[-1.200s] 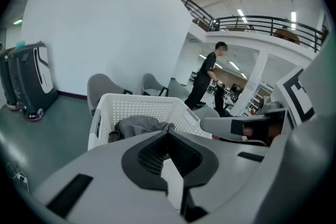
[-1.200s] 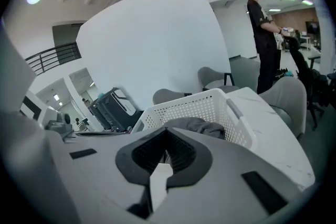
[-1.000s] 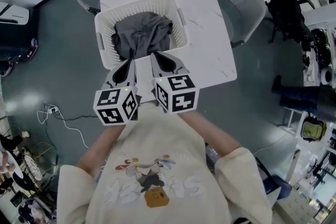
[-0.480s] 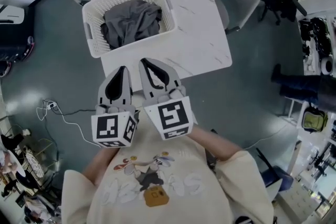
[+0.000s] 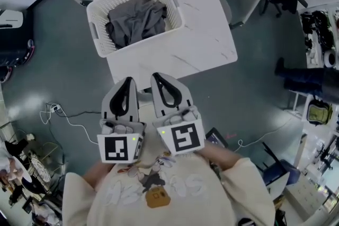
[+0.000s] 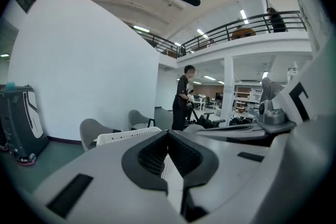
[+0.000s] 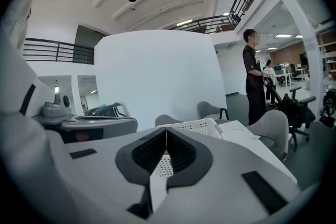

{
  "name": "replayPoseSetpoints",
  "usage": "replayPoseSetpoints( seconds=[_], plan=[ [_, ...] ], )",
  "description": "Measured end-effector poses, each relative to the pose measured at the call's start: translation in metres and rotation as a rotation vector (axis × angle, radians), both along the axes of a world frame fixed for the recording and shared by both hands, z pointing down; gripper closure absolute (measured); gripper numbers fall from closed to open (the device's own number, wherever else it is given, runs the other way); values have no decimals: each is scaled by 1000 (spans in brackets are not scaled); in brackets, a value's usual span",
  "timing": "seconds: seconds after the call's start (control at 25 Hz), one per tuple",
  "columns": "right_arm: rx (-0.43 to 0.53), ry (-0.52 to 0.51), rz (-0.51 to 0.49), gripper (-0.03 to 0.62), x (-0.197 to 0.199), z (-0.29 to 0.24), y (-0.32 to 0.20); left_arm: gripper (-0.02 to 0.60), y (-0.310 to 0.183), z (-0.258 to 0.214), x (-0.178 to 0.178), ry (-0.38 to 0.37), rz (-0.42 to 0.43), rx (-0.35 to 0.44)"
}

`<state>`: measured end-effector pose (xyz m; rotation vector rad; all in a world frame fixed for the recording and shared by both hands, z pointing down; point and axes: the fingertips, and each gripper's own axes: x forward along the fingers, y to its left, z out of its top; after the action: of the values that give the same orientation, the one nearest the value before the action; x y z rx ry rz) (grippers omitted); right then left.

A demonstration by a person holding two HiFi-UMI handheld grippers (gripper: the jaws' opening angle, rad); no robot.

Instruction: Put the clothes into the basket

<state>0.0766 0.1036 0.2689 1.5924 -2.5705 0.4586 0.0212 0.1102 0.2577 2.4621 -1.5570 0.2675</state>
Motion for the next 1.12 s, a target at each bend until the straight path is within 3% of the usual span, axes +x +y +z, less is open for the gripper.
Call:
replayPoseSetpoints(
  seconds=[0.2,0.4,0.6,0.84,1.12],
  plan=[
    [34,31,18,586,-22,-5,9,572,7,-6,-14,-23,37,9],
    [35,58,22,586,-37,-11,10,572,-4,-19,-19,-1,76,39],
    [-11,91,17,586,-45,-2,12,572,2,-15,-28,-6,59,49],
    [58,129,41,586,-47,-14,20,572,6,-12,-30,1,50,37],
    [65,126,44,586,-44,-14,22,572,7,-13,-22,-6,73,35]
  ],
)
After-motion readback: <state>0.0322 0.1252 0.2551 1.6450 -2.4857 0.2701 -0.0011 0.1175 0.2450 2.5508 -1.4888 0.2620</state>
